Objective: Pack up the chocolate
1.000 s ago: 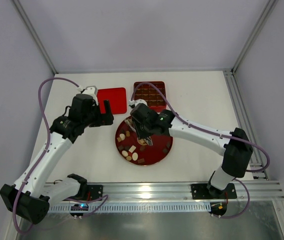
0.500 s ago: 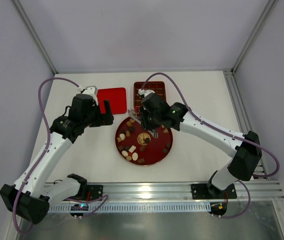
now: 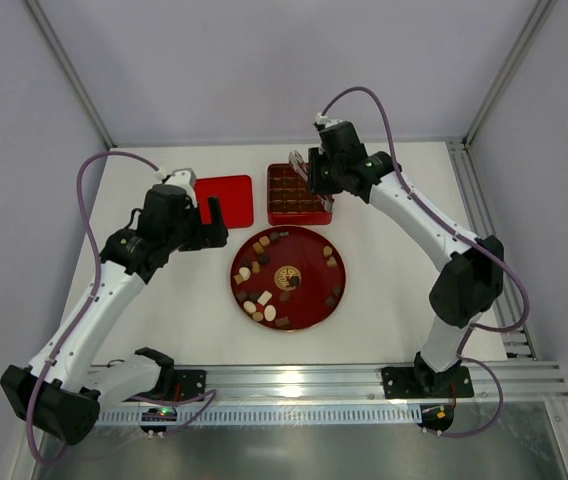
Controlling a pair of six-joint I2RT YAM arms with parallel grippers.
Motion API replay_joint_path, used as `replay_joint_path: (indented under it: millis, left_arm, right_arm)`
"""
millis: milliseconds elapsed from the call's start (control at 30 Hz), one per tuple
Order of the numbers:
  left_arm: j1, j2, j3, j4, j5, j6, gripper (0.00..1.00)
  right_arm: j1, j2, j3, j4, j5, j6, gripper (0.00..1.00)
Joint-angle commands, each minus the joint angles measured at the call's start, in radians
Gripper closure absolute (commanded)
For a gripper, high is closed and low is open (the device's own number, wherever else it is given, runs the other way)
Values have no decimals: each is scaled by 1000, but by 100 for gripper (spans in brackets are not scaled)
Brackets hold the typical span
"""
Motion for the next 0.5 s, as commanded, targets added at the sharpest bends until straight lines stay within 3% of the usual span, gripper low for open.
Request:
replay_joint_path:
  millis: [0,467]
  left_arm:
    - [-1,2,39,2,-9,21,0]
    - [-1,-10,36,-12,-12,21,0]
  right_arm:
    - [-19,78,71,39,-23,-37,67]
    - [-23,250,206,35,14,-57,67]
